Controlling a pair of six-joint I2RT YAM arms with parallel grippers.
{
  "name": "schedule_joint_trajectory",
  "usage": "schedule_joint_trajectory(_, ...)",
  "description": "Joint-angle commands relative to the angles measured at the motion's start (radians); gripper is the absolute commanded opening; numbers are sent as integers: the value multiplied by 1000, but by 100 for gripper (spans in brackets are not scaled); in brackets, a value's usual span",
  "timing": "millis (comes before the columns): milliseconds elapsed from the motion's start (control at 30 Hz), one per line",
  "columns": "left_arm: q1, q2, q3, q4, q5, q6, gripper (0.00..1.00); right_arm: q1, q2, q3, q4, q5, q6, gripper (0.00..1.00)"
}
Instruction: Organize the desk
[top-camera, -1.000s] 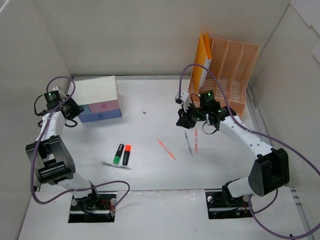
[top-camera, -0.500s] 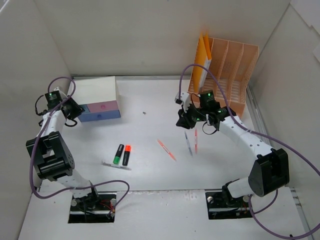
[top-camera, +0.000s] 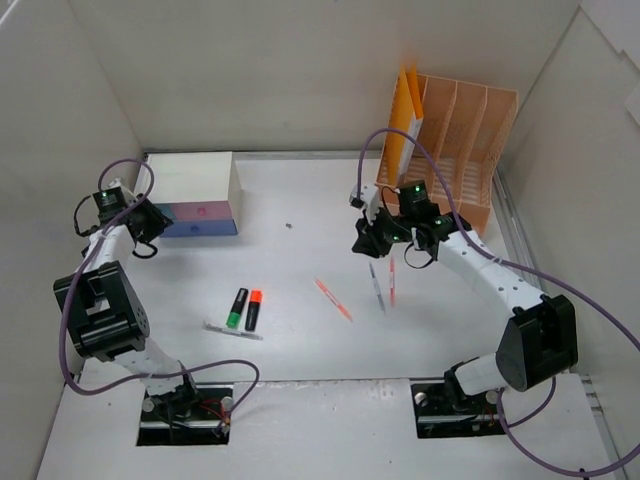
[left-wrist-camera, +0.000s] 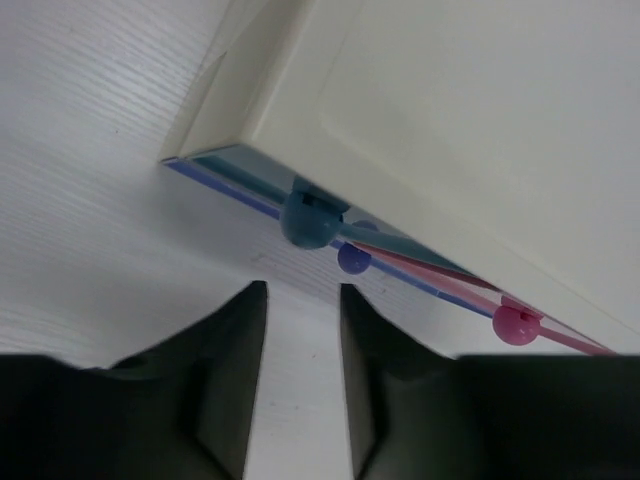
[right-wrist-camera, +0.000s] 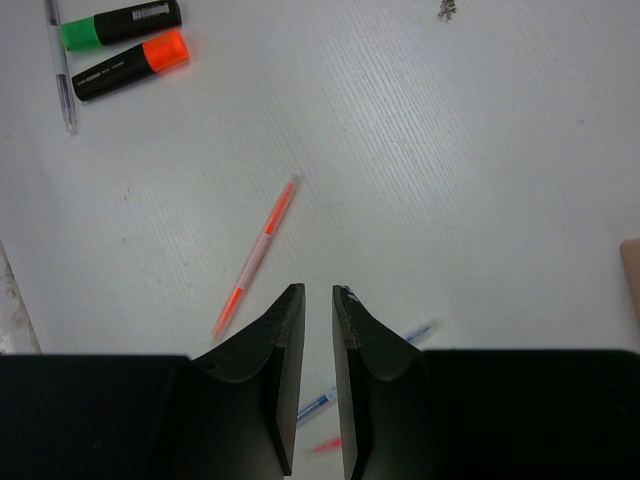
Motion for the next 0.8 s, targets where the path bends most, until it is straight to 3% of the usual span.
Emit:
schedule_joint_trajectory(0,6,-64,1,63,-8,6,36,-3,-5,32,40,-28,1,16)
schedule_joint_trajectory(133,26,-64,8,83,8,29,41,-2,-11,29,39,-28,1,16)
schedule_joint_trajectory(533,53,15,117,65,50,110,29,41,-11,22,-1,-33,-65,17)
schedule_joint_trajectory(767,53,56,150,71,77,119,28,53,0,31,-4,-24,-61,18)
